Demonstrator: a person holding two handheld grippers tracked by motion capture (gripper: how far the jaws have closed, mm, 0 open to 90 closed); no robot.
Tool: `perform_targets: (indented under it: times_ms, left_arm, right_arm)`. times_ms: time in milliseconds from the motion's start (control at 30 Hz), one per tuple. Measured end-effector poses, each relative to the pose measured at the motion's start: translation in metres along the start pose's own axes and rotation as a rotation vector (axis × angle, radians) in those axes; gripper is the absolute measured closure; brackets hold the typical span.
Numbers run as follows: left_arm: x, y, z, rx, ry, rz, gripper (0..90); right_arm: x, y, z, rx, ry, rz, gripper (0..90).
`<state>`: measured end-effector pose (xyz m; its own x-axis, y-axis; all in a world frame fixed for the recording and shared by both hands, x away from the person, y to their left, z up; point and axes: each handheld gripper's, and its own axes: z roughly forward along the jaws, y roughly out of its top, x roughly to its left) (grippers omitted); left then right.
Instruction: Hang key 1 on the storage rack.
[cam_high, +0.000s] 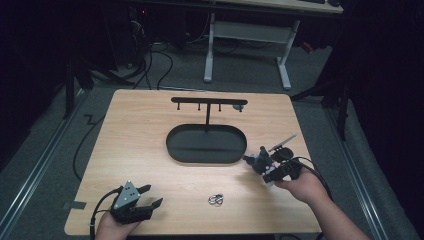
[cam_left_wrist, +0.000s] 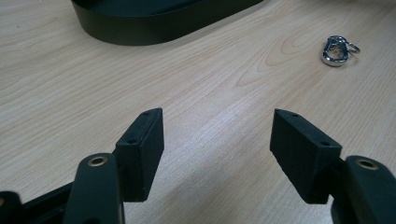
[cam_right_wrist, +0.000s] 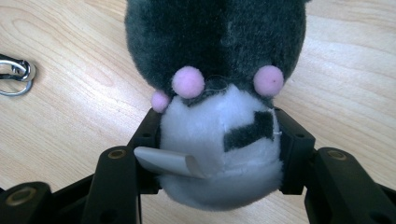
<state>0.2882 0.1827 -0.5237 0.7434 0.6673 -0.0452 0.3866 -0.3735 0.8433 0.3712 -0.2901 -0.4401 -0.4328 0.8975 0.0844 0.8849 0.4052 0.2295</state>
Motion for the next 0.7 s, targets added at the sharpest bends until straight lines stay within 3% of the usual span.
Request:
perform_targets:
  times_ms: [467, 700]
  left_arm:
    - [-0.001, 0.000, -0.001, -0.003, 0.001, 0.000, 35.8]
    - [-0.001, 0.000, -0.001, -0.002, 0.000, 0.002, 35.8]
  right_arm:
    - [0.005, 0.010, -0.027, -0.022, 0.021, 0.009, 47.4]
    - [0.009, 0.016, -0.036, -0.035, 0.022, -0.011, 47.5]
